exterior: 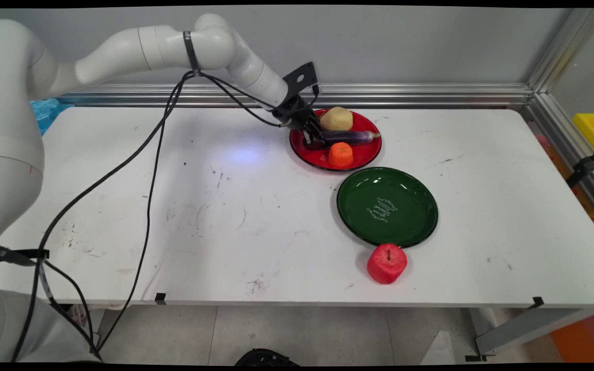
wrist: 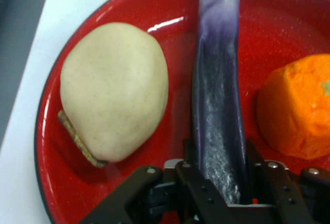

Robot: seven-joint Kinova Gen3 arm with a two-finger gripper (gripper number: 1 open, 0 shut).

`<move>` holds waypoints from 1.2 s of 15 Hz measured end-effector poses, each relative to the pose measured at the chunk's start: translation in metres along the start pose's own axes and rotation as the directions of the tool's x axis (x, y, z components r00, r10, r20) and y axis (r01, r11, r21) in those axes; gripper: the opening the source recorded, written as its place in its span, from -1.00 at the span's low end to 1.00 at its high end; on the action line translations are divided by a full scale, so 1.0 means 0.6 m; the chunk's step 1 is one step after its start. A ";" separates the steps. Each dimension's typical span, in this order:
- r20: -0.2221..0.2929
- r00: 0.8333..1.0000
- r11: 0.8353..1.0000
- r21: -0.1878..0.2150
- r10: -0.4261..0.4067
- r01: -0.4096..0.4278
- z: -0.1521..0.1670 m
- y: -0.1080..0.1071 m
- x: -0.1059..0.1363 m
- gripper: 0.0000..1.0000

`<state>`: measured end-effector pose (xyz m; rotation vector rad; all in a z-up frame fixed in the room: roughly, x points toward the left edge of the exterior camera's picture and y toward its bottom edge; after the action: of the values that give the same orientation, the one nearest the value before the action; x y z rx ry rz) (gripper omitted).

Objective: Place the picked object on the table

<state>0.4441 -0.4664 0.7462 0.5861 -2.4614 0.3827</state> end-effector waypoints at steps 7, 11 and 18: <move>-0.024 0.999 0.998 0.049 -0.047 0.048 -0.048 0.026 0.028 -1.00; -0.009 0.997 0.996 0.055 -0.076 0.076 -0.098 0.075 0.017 -1.00; 0.035 0.996 0.996 0.041 -0.081 0.080 -0.161 0.154 -0.030 -1.00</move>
<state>0.4574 -0.3435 0.7998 0.7128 -2.4608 0.3922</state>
